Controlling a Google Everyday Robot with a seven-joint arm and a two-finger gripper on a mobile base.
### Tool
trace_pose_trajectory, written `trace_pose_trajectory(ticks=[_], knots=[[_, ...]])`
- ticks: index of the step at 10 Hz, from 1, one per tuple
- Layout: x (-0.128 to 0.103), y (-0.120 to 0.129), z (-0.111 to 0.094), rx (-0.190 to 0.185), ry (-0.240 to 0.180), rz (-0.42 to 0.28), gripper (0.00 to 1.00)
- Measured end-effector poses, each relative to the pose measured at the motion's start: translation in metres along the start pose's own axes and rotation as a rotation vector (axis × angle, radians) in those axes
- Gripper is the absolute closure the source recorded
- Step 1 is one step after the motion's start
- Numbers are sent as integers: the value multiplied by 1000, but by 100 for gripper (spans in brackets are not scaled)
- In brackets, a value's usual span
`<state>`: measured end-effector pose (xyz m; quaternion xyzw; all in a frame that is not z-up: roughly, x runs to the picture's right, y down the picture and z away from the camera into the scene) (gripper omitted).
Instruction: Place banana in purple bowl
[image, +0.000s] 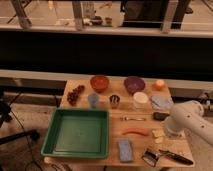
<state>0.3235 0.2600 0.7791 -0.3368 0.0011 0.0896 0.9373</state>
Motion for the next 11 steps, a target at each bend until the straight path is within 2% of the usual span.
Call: trace_pose_trajectory(ticks=[2, 7, 11], knots=[[-4, 1, 12, -5, -5, 3, 20], [8, -21, -10, 46, -6, 46, 20], [23, -32, -7, 50, -8, 71, 20]])
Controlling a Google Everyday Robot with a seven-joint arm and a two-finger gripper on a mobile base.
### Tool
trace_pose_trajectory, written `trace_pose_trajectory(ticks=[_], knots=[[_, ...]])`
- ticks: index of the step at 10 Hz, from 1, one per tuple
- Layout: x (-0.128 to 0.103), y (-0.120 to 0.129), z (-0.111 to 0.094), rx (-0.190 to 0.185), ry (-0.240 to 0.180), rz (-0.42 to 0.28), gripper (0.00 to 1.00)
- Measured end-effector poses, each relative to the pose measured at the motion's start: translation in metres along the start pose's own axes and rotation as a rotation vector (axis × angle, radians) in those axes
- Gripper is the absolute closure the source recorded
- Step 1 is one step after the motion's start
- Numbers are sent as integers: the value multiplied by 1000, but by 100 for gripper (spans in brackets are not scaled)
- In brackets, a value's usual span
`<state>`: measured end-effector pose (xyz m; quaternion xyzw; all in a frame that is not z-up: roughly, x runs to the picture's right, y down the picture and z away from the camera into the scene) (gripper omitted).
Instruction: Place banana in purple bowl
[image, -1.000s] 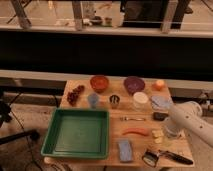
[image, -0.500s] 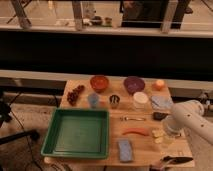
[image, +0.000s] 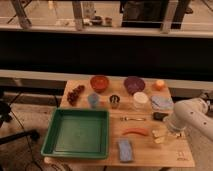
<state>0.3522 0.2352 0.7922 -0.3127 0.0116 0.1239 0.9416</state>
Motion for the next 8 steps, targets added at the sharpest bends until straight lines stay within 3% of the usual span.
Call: trace_pose_trajectory(ticks=[5, 8], knots=[[21, -5, 15, -26, -3, 30, 22], [27, -1, 19, -34, -32, 38, 51]])
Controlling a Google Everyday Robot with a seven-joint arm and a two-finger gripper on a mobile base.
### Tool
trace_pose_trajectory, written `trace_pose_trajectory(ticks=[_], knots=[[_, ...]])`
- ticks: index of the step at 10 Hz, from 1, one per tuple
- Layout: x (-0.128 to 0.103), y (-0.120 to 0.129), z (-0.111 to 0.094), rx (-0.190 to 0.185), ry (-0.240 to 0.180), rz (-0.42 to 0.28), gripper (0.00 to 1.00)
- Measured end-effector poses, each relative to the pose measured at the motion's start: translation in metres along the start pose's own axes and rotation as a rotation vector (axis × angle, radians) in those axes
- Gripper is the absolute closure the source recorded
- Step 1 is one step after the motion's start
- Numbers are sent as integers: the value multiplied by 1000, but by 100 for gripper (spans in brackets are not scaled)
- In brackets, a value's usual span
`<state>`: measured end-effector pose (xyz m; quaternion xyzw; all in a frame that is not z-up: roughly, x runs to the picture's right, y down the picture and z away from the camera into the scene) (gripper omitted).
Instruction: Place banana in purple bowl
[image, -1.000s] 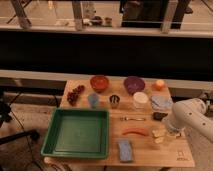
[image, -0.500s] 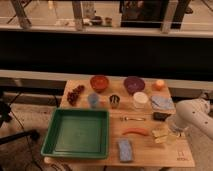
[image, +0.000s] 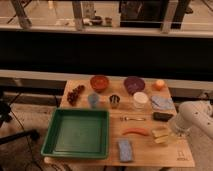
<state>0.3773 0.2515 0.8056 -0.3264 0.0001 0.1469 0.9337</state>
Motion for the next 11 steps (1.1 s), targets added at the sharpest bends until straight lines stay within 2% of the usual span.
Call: trace_pose_trajectory(ticks=[2, 3, 4, 6, 8, 11], knots=[[-2, -2, 1, -1, -12, 0, 72], [-1, -2, 1, -2, -15, 1, 79], [2, 0, 2, -7, -17, 3, 94], [1, 0, 1, -9, -25, 2, 100], [-4, 5, -12, -1, -53, -2, 100], [-23, 12, -34, 26, -84, -38, 100]])
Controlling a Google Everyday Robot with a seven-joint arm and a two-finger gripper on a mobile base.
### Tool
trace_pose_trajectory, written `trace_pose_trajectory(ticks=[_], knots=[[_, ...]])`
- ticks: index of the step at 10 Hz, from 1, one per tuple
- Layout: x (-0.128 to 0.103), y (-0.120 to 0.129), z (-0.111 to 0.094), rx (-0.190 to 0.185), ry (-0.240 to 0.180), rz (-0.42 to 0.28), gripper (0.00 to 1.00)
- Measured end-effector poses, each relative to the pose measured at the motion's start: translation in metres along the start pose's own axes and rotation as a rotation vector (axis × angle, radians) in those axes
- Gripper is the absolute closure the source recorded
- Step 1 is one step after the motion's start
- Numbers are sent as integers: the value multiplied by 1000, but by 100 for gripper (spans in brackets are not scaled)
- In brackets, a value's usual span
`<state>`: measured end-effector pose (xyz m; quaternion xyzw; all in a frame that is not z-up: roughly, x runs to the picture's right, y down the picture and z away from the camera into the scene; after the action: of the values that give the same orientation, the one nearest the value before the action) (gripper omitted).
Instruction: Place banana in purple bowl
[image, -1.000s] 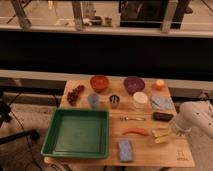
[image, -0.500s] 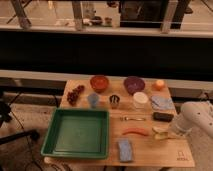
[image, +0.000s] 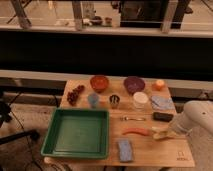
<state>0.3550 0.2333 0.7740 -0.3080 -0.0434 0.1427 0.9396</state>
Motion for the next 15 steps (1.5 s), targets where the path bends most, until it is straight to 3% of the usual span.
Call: trace_pose_trajectory(ticks=[3, 6, 12, 15], knots=[[-22, 9, -24, 39, -35, -49, 100], [-26, 10, -36, 69, -54, -64, 100], [-36, -12, -56, 134, -53, -104, 100], [-56, -19, -88, 199, -51, -147, 100]])
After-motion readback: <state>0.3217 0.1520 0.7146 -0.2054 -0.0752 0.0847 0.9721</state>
